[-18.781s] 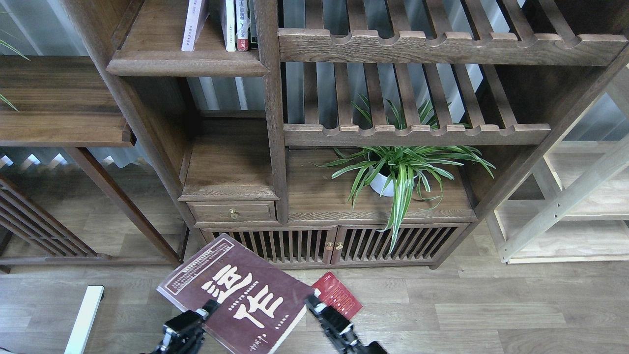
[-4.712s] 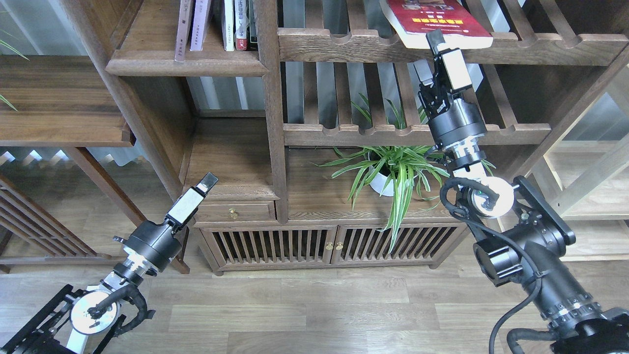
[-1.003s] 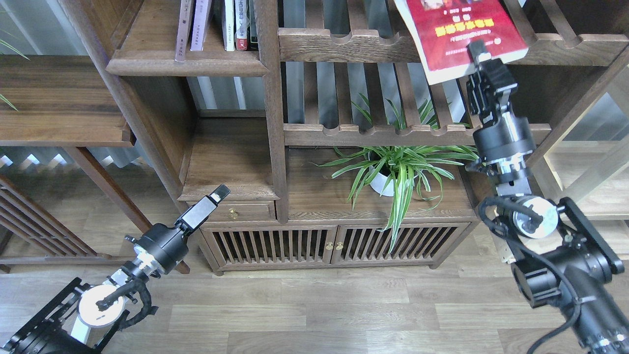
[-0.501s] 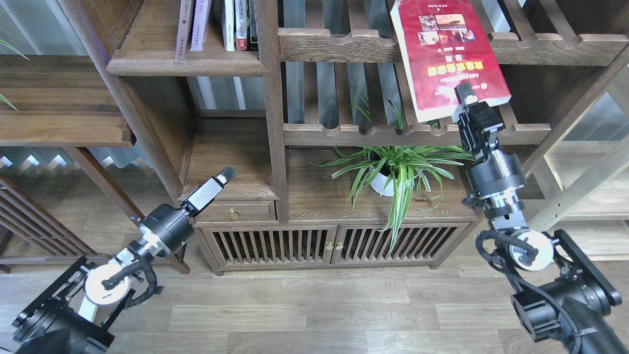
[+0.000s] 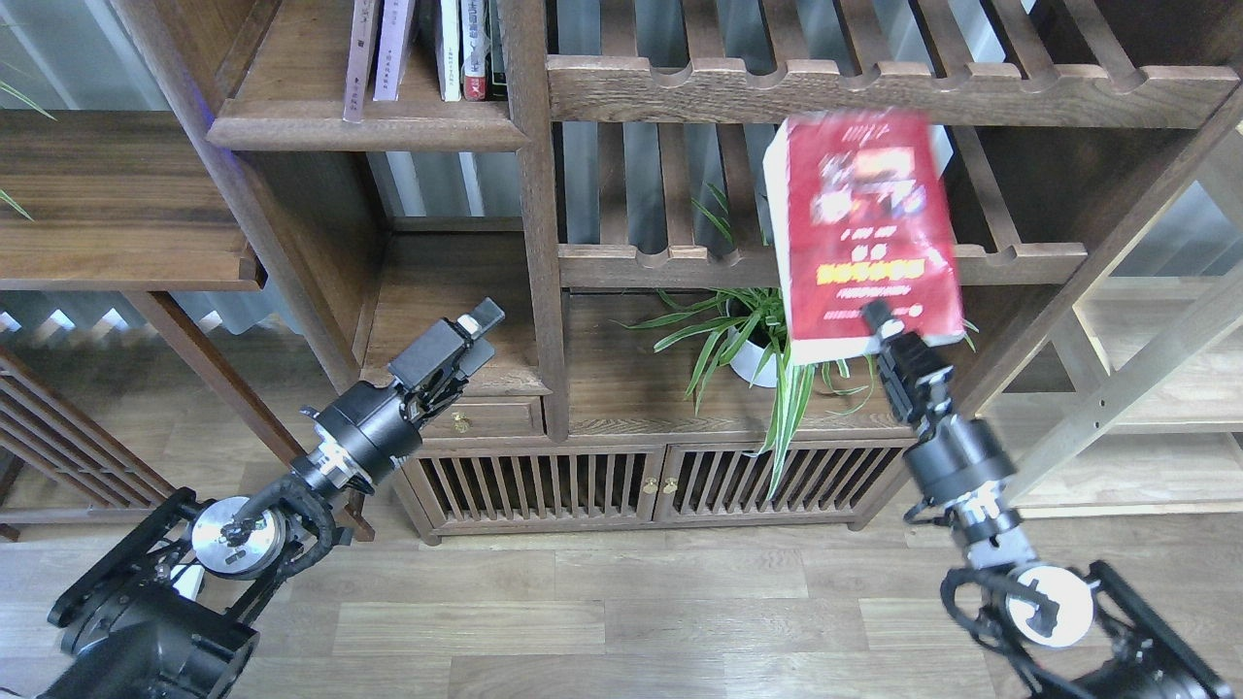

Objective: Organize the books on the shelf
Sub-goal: 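Lower the red book toward the left gripper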

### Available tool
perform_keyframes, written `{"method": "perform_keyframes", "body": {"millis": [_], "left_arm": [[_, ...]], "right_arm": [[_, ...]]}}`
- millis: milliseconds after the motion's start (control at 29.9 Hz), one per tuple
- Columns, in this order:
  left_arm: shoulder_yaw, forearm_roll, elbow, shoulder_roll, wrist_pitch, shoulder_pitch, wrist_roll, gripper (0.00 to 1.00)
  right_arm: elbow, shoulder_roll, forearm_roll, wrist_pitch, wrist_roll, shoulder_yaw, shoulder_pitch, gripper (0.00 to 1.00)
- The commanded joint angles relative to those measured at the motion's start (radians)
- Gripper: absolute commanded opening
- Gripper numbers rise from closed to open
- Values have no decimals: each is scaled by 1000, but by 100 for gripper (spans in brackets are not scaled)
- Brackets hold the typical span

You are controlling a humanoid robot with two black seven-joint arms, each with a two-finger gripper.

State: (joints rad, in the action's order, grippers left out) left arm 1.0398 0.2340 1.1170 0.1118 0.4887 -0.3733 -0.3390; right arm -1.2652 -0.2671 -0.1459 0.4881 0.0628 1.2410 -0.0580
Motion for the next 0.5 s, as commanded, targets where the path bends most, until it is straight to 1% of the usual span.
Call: {"method": "perform_keyframes", "body": {"millis": [0,100,301,368,468], "left_arm": [[-35,54,39,12,0,14,-40,99],[-53,76,64,16,0,31,-72,99],[-81,132,127,20,0,93,-133,99],[-92,172,129,25,0,105,-143,98],[-109,257,130,63,0,111,-146,98]], "right_arm": [[-2,40,29,1,0,-38,-31,4],[-3,81,57,1,-6,-40,-36,4],[-22,105,68,1,-26,-55,-59,4],[-25,109,68,1,-29,-77,-71,4],[-32,112,69,1,-31,-106,-82,4]]}}
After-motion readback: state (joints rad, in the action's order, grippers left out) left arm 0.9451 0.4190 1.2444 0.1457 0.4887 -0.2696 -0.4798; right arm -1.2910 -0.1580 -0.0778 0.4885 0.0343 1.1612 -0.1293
